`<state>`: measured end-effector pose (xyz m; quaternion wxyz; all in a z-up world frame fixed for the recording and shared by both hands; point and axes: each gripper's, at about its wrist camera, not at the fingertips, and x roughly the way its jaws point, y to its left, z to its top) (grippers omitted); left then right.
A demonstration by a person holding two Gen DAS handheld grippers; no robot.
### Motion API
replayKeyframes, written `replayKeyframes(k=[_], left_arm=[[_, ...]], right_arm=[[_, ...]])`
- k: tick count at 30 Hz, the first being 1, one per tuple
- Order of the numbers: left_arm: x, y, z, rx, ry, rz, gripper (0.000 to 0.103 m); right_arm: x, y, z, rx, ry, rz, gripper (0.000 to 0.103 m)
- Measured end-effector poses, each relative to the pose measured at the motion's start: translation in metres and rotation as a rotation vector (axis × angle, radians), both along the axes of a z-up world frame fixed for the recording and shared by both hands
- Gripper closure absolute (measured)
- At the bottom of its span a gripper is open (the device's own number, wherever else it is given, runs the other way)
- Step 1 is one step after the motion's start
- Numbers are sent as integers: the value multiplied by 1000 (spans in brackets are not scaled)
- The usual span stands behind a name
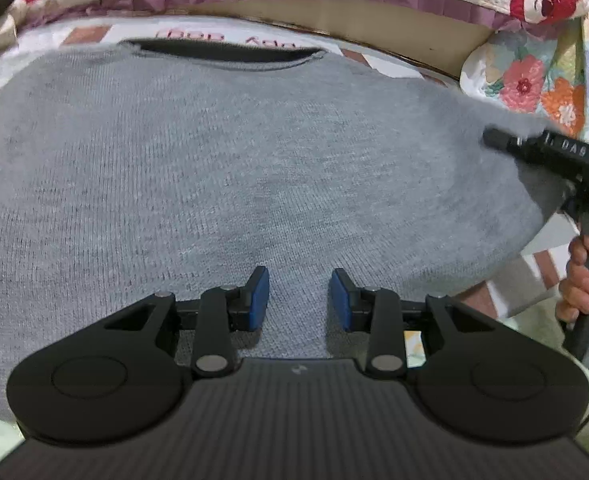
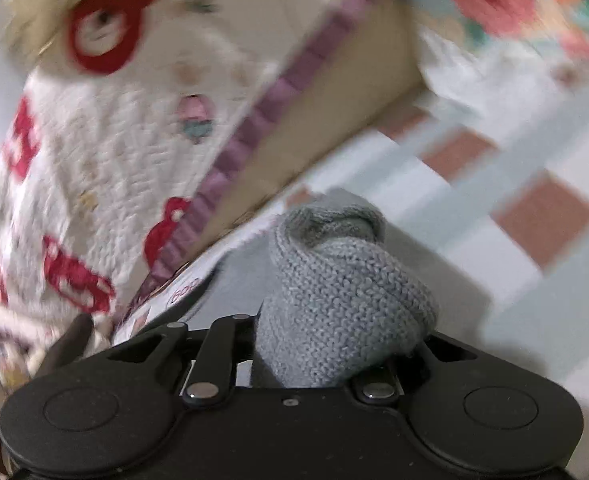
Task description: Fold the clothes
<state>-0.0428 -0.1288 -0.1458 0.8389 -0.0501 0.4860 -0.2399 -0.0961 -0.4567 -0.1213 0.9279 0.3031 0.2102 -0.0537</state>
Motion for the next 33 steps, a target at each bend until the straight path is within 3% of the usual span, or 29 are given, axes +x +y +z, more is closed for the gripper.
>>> replayKeyframes(k=[3, 8, 12, 15, 19, 22, 29, 33], left_arm=[[4, 21, 12, -29, 35, 48, 73], [11, 88, 34, -28, -14, 176, 73], [12, 125, 23, -51, 30, 250, 77], [12, 150, 11, -74, 70, 297, 77], [10, 173, -3, -157, 106, 361, 77], [9, 183, -7, -201, 113, 388, 77], [12, 195, -9, -285, 117, 415, 77], [12, 200, 1, -312, 97, 415, 76]], right_arm=[[16, 30, 40, -105, -31, 120, 83], [37, 100, 108, -221, -109, 369, 83], [52, 177, 130, -302, -136, 585, 83], [75, 228, 107, -314, -65, 704, 84], [101, 288, 36, -368, 213, 819, 83], [92, 302, 7, -419, 269, 829, 83], [85, 292, 13, -368, 221, 790, 82], [85, 280, 28, -208, 134, 779, 82]])
